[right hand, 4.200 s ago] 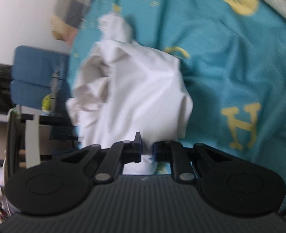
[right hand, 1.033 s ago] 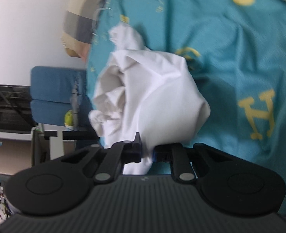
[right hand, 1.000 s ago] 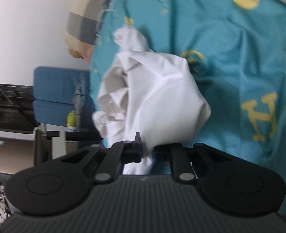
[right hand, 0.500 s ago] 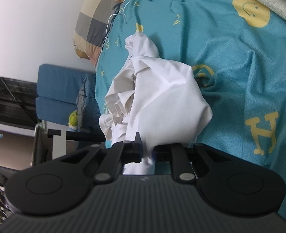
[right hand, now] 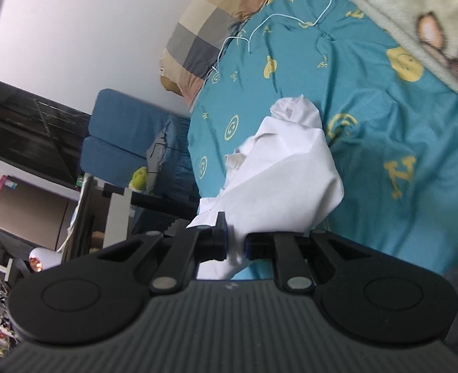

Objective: Fold clothes

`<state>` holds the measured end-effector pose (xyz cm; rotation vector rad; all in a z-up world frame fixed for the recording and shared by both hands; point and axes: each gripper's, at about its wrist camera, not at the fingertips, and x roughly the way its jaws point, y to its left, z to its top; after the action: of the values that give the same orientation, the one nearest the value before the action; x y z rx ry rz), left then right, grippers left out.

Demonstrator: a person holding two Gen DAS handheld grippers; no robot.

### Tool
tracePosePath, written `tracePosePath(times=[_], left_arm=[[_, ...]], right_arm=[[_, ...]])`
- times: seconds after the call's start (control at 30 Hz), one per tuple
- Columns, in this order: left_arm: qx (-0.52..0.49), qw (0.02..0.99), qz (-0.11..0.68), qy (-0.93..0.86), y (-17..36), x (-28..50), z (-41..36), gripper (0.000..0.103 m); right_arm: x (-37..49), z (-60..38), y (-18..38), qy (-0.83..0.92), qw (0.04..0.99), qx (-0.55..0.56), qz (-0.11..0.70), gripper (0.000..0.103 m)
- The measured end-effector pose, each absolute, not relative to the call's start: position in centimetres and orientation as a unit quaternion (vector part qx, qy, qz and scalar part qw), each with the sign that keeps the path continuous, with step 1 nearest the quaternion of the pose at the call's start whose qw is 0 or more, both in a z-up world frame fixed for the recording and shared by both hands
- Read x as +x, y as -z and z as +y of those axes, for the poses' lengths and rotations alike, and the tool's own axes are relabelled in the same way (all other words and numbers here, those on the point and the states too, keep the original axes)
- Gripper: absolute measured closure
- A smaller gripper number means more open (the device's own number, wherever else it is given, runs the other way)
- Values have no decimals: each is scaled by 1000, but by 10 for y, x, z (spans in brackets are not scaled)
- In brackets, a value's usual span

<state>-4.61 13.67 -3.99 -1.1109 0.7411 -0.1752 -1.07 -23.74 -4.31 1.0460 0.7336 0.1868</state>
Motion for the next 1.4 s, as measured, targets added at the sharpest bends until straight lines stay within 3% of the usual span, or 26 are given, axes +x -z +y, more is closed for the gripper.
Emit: tracePosePath(times=[0.23,0.4,0.87,1.17,1.4], left_arm=[[-521,769,363,76,37,-116,144,80],[-532,756,376,67,40,-110,150,80],[-529,758,378,34,57,67,130,79],[-503,752,425,10,123,168,126,78],[-475,757,449,15,148,191,126,78]], right_arm=[[-76,-237,48,-72,789,503,346,90],[-79,-235,52,-59,777,513,360,90],[95,-236,52,-40,772,510,376,90],[198,-237,127,-29,757,488,433,89],[219,-236,162,-30,748,481,456,89]])
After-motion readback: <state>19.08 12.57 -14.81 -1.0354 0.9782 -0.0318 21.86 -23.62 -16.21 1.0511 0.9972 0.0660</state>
